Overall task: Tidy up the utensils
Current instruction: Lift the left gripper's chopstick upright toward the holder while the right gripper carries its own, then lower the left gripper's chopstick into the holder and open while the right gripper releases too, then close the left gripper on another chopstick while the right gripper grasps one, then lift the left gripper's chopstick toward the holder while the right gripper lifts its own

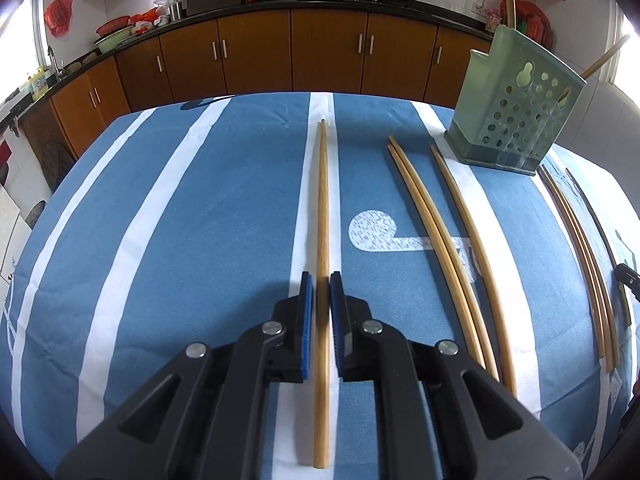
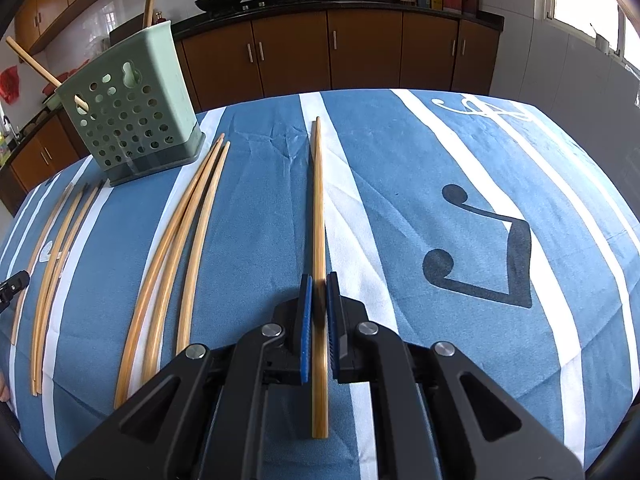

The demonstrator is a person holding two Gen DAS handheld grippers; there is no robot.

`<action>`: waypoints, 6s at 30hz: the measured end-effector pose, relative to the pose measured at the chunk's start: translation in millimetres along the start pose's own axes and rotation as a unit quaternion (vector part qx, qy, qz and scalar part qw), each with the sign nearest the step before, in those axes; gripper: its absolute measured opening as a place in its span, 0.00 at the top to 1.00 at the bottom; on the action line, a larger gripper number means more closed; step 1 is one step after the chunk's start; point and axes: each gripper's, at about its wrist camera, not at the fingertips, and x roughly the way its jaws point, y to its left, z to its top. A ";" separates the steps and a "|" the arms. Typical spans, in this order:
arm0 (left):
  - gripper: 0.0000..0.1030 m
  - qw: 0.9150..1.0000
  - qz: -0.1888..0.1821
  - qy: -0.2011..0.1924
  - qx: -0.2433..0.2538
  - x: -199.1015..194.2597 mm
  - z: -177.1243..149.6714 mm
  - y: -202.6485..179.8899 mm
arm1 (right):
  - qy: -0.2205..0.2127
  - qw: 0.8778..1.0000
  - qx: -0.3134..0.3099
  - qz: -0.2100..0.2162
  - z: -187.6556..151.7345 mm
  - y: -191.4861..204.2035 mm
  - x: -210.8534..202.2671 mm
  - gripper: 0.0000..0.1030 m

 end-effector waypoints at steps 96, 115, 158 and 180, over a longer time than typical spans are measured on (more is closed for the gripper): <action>0.92 0.952 -0.124 -0.278 -0.007 -126.5 205.6 -115.2 | -0.322 0.938 0.030 0.127 186.6 89.9 -104.6 0.93; 0.81 0.960 -0.110 -0.257 -0.028 -143.2 186.0 -93.6 | -0.303 0.948 0.023 0.096 162.7 68.4 -136.3 0.62; 0.72 0.997 -0.075 -0.005 -0.002 -43.5 -20.5 -52.4 | 0.016 1.000 -0.004 0.021 -20.2 12.3 -16.2 0.93; 0.93 0.999 0.009 0.011 -0.040 -10.0 -8.1 -21.0 | 0.005 1.000 -0.025 0.005 -17.2 15.7 -10.3 0.93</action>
